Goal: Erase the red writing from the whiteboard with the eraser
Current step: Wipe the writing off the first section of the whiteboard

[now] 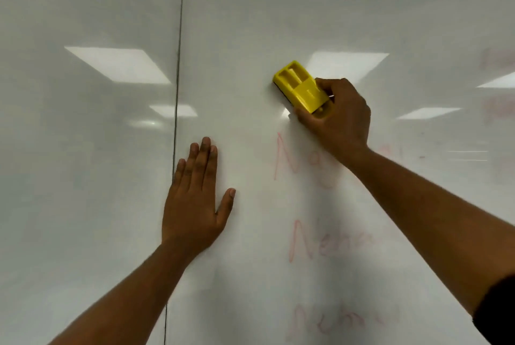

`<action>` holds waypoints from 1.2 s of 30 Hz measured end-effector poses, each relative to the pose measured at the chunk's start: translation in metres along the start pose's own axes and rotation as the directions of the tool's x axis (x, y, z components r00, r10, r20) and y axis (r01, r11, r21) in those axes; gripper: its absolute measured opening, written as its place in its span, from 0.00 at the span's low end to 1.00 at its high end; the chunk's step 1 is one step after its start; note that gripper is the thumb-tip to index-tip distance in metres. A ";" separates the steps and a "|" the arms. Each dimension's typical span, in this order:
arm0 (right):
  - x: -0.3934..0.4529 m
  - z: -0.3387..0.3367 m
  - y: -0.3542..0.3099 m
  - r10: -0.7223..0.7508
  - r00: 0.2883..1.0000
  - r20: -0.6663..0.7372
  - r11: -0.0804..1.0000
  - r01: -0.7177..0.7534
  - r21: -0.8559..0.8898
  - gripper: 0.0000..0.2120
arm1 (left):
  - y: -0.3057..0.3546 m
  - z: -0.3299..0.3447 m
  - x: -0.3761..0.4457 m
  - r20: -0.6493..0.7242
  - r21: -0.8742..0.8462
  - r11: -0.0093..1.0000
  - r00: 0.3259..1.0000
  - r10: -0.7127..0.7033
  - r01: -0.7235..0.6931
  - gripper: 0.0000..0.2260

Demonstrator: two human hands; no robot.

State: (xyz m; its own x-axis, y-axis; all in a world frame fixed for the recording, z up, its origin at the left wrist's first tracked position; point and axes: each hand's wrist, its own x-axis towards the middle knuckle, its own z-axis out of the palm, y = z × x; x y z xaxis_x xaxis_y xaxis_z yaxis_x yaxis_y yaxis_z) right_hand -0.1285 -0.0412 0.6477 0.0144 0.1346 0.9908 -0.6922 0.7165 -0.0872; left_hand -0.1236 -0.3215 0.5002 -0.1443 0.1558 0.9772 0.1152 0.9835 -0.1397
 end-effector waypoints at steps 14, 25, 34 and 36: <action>-0.098 -0.003 -0.002 -0.125 0.989 0.076 0.989 0.130 -0.068 0.28 | 0.004 0.010 -0.074 0.039 0.053 0.999 0.999 0.002 -0.004 0.36; -0.076 -0.018 0.007 0.084 0.996 -0.015 0.994 -0.085 -0.071 0.29 | 0.024 -0.011 -0.049 0.071 -0.047 0.999 0.997 0.005 -0.002 0.35; -0.090 -0.040 0.045 0.019 0.999 -0.044 0.990 -0.025 -0.140 0.29 | 0.025 0.007 -0.036 0.032 -0.015 1.000 0.999 -0.025 0.025 0.36; -0.095 -0.039 0.045 0.164 0.977 -0.138 0.979 -0.178 -0.099 0.30 | 0.025 0.009 -0.037 0.030 -0.024 0.999 0.999 -0.030 0.031 0.36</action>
State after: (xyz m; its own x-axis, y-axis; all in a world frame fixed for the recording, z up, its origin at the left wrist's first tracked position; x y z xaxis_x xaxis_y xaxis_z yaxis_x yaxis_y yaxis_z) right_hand -0.1324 0.0047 0.5452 0.0005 0.3433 0.9392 -0.6092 0.7449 -0.2720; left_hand -0.1240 -0.3017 0.4594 -0.1774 0.1287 0.9757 0.1346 0.9853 -0.1055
